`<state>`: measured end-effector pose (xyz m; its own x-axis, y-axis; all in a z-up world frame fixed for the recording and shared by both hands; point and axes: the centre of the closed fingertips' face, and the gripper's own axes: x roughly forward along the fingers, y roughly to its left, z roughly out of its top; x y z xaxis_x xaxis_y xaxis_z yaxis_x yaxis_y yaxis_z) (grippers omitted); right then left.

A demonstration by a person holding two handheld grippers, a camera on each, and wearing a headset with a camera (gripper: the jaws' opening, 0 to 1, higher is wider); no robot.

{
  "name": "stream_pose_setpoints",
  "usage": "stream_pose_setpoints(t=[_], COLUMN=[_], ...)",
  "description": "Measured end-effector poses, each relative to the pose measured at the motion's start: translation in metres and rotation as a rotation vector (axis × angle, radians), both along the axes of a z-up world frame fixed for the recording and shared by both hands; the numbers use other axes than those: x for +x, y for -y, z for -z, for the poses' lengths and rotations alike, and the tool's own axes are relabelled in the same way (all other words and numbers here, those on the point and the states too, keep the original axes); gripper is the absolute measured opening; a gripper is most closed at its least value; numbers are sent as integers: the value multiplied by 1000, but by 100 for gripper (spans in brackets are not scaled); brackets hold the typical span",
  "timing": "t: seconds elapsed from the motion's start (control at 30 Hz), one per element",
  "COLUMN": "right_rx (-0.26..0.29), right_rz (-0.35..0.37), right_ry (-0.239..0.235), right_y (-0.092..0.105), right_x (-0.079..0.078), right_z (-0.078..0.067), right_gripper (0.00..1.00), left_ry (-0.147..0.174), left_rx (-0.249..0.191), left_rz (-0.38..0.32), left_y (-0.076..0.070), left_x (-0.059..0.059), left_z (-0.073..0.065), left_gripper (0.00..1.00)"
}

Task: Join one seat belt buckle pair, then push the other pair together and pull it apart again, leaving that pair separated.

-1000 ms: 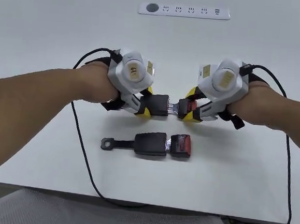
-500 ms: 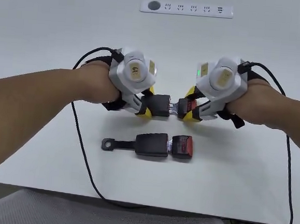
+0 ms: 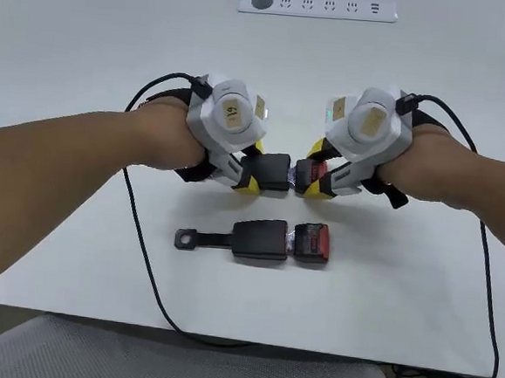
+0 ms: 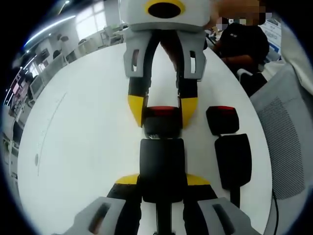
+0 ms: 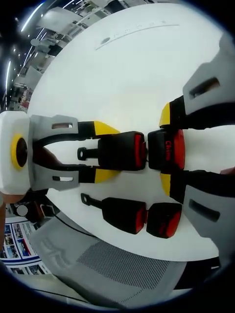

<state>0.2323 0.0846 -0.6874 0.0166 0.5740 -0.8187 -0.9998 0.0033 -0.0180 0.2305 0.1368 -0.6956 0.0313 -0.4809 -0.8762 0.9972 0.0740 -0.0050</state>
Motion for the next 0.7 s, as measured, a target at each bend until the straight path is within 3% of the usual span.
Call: stream_pose_setpoints(t=[0.47, 0.6, 0.7], right_rx=[-12, -13, -8], right_rz=[8, 13, 22], right_ry=[17, 16, 19], right_y=[1, 2, 6], right_x=[-1, -4, -2], right_z=[4, -4, 4], right_gripper=[31, 31, 31], left_ry=[-4, -2, -2], left_rx=[-9, -2, -3], left_rz=[-7, -4, -5], left_y=[-1, -1, -1], left_x=[1, 1, 1], left_z=[0, 0, 0], left_gripper=[32, 32, 33])
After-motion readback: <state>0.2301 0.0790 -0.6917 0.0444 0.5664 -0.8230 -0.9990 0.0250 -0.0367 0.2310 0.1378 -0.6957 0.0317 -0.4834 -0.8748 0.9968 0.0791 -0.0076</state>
